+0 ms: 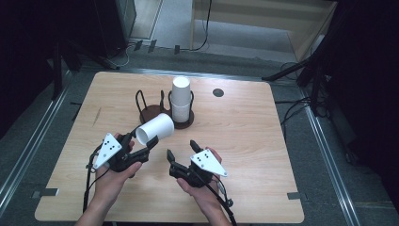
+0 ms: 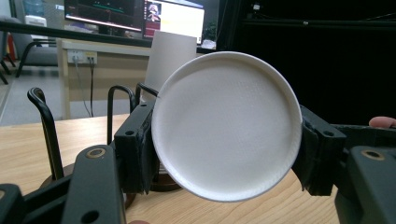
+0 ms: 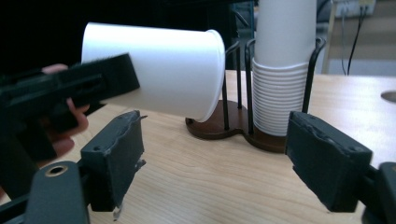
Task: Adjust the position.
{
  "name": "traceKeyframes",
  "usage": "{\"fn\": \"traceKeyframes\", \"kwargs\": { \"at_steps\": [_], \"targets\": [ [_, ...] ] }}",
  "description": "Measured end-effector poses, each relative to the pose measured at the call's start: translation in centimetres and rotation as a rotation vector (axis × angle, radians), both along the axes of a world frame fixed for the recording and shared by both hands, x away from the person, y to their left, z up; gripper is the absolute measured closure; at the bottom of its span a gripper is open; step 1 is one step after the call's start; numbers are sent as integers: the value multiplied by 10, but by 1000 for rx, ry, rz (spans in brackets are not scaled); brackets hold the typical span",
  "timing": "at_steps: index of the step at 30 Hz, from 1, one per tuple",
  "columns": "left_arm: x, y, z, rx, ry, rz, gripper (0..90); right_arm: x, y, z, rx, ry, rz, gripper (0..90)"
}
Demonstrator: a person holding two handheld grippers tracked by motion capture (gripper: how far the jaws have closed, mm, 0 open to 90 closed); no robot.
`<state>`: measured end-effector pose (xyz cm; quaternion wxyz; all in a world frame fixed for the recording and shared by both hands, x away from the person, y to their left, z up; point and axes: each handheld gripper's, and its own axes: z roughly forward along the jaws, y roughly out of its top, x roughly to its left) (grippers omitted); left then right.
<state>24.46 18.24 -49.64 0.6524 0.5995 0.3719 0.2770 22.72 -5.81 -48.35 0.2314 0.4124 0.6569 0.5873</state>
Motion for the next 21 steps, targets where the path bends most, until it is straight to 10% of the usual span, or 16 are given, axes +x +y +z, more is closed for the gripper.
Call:
{"fn": "traceKeyframes", "kwargs": {
  "at_steps": [11,21],
  "targets": [
    [1,-1,-2,-5,-4,2,341,4,6,2,143,131,-58,71],
    [1,-2,-4,-2,-10,-2,342,15,5,0,373,304,-101,18]
  ]
}}
